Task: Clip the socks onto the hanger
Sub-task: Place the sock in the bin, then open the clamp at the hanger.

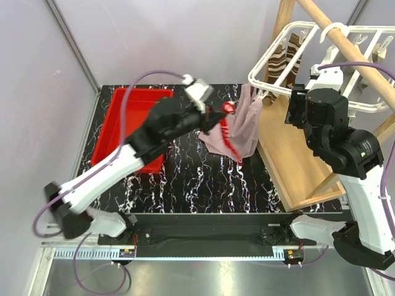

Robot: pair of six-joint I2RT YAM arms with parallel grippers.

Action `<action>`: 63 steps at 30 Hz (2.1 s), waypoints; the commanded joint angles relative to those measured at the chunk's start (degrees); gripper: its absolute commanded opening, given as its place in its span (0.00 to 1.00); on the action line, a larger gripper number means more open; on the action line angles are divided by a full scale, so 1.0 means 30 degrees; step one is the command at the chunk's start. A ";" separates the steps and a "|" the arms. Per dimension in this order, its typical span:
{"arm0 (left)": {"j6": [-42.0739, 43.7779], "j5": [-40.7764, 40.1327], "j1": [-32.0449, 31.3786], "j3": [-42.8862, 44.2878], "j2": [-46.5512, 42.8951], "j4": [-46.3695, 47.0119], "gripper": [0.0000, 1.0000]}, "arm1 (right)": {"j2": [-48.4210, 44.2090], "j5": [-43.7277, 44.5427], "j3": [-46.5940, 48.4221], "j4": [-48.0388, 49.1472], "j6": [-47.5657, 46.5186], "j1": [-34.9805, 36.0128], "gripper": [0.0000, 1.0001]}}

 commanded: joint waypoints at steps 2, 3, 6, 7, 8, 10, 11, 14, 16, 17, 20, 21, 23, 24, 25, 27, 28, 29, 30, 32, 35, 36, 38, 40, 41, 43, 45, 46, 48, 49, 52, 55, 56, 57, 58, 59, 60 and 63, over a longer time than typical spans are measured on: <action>0.0201 -0.4333 0.1604 -0.2007 -0.4108 -0.3480 0.00 | -0.0415 -0.0970 0.0636 0.0399 -0.0093 0.0002 0.66; 0.0113 -0.4960 0.2159 -0.2275 -0.4837 -0.4880 0.00 | -0.0415 -0.1175 0.0636 0.0399 -0.0151 0.0002 0.66; -0.0092 -0.7011 0.4620 -0.3214 -0.5430 -0.7285 0.00 | -0.0474 -0.1733 0.0549 0.0341 -0.0151 0.0002 0.66; -0.0122 -0.7336 0.6018 -0.3361 -0.5431 -0.7702 0.00 | -0.0474 -0.1820 0.0548 0.0311 -0.0151 0.0002 0.66; -0.0209 -0.7571 0.6699 -0.3478 -0.5373 -0.8026 0.00 | -0.0532 -0.1966 0.0490 0.0282 -0.0151 0.0002 0.66; -0.0473 -0.8451 0.8627 -0.4005 -0.5081 -0.8527 0.00 | -0.0649 -0.2172 0.0490 0.0282 -0.0151 0.0002 0.66; -0.0619 -0.8684 0.9248 -0.4268 -0.4963 -0.8498 0.01 | -0.0708 -0.2202 0.0461 0.0253 -0.0064 0.0002 0.66; -0.1672 -0.8398 1.1417 -0.4622 -0.3794 -0.9023 0.16 | -0.0796 -0.2494 0.0577 0.0020 0.0140 0.0002 0.66; -0.2229 -0.7752 1.2123 -0.4826 -0.2914 -0.9172 0.44 | -0.0709 -0.2990 0.0781 -0.0156 0.0374 0.0002 0.66; -0.2348 -0.7372 1.2039 -0.5088 -0.2766 -0.8881 0.48 | -0.0679 -0.3196 0.0812 -0.0361 0.0463 0.0002 0.66; -0.3460 -0.7424 1.1543 -0.5558 -0.3319 -0.7681 0.86 | -0.0563 -0.3754 0.1016 -0.0799 0.0727 0.0002 0.66; -0.3665 -0.8007 1.1163 -0.5559 -0.3814 -0.7184 0.87 | -0.0533 -0.3813 0.1133 -0.0976 0.0786 0.0002 0.66; -0.4310 -0.9761 0.9728 -0.5181 -0.4227 -0.6975 0.88 | -0.0386 -0.4018 0.1571 -0.1502 0.0932 0.0002 0.66; -0.4486 -0.9684 0.9375 -0.5179 -0.4810 -0.6104 0.88 | -0.0357 -0.4077 0.1719 -0.1621 0.0991 0.0002 0.66; -0.4459 -0.9335 0.8473 -0.5324 -0.5134 -0.5312 0.88 | -0.0386 -0.4222 0.1894 -0.1739 0.1020 0.0002 0.66; -0.3876 -0.7931 0.7123 -0.5909 -0.5663 -0.1988 0.85 | -0.0357 -0.4370 0.2451 -0.2003 0.1254 0.0002 0.66; -0.3437 -0.7519 0.5550 -0.5998 -0.5636 -0.0979 0.84 | -0.0212 -0.4515 0.2685 -0.2148 0.1342 0.0002 0.66; -0.2795 -0.6935 0.4780 -0.5999 -0.5491 0.0018 0.82 | -0.0152 -0.4604 0.3151 -0.2440 0.1430 0.0002 0.66; -0.2382 -0.6639 0.3960 -0.6318 -0.5286 0.2522 0.80 | -0.0065 -0.4721 0.3359 -0.2559 0.1460 0.0002 0.66; -0.1092 -0.5559 0.1937 -0.6904 -0.4905 0.5579 0.79 | 0.0170 -0.4955 0.3826 -0.2880 0.1635 0.0002 0.66; 0.0079 -0.4209 0.0002 -0.6675 -0.3180 1.0559 0.78 | 0.0200 -0.5394 0.4354 -0.3028 0.1986 0.0002 0.66; 0.0924 -0.4059 -0.0931 -0.5977 -0.1957 1.1213 0.78 | 0.0316 -0.5773 0.4792 -0.3087 0.2190 0.0002 0.66; 0.1807 -0.3531 -0.1815 -0.5299 -0.0603 1.3169 0.80 | 0.0404 -0.6272 0.5379 -0.3379 0.2367 0.0002 0.66; 0.3382 -0.3531 -0.3129 -0.4074 0.1417 1.4581 0.82 | 0.0551 -0.6711 0.5995 -0.3584 0.2543 0.0002 0.66; 0.3857 -0.3589 -0.3515 -0.3398 0.2121 1.5197 0.83 | 0.0581 -0.6830 0.6549 -0.3759 0.2631 0.0002 0.66; 0.4532 -0.3589 -0.4305 -0.1180 0.4171 1.5379 0.83 | 0.0610 -0.7035 0.7195 -0.3936 0.2690 0.0002 0.66; 0.4507 -0.3531 -0.4601 0.0176 0.5983 1.5438 0.84 | 0.0552 -0.6978 0.7403 -0.4171 0.2749 0.0031 0.66; 0.4361 -0.3008 -0.4661 0.1604 0.6575 1.5438 0.84 | 0.0436 -0.6978 0.7433 -0.4229 0.2778 0.0031 0.66; 0.4448 -0.2885 -0.4807 0.2813 0.8100 1.5613 0.86 | 0.0376 -0.6949 0.7404 -0.4347 0.2807 0.0002 0.66; 0.4651 -0.2886 -0.4982 0.3371 0.8597 1.5730 0.86 | 0.0260 -0.6948 0.7317 -0.4376 0.2808 0.0002 0.66; 0.4799 -0.3383 -0.5247 0.5247 1.0210 1.6052 0.87 | -0.0033 -0.6977 0.7112 -0.4406 0.2749 0.0002 0.66; 0.4479 -0.3355 -0.5335 0.6537 1.1412 1.6697 0.86 | -0.0180 -0.6978 0.7169 -0.4406 0.2662 -0.0027 0.66; 0.4361 -0.3384 -0.5364 0.7207 1.1937 1.6611 0.86 | -0.0181 -0.7036 0.7199 -0.4435 0.2661 0.0002 0.66; 0.4302 -0.3355 -0.5393 0.7562 1.2174 1.6552 0.86 | -0.0239 -0.7036 0.7228 -0.4435 0.2603 0.0002 0.66; 0.4301 -0.3355 -0.5452 0.7827 1.2409 1.6493 0.86 | -0.0268 -0.7065 0.7257 -0.4435 0.2574 0.0031 0.66; 0.4359 -0.3355 -0.5481 0.8032 1.2788 1.6522 0.86 | -0.0298 -0.7007 0.7257 -0.4435 0.2515 0.0002 0.66; 0.4476 -0.3355 -0.5598 0.8266 1.2908 1.6493 0.86 | -0.0327 -0.7007 0.7286 -0.4464 0.2544 0.0002 0.66; 0.4653 -0.3355 -0.5745 0.9000 1.3493 1.6434 0.86 | -0.0386 -0.6948 0.7316 -0.4581 0.2515 -0.0027 0.66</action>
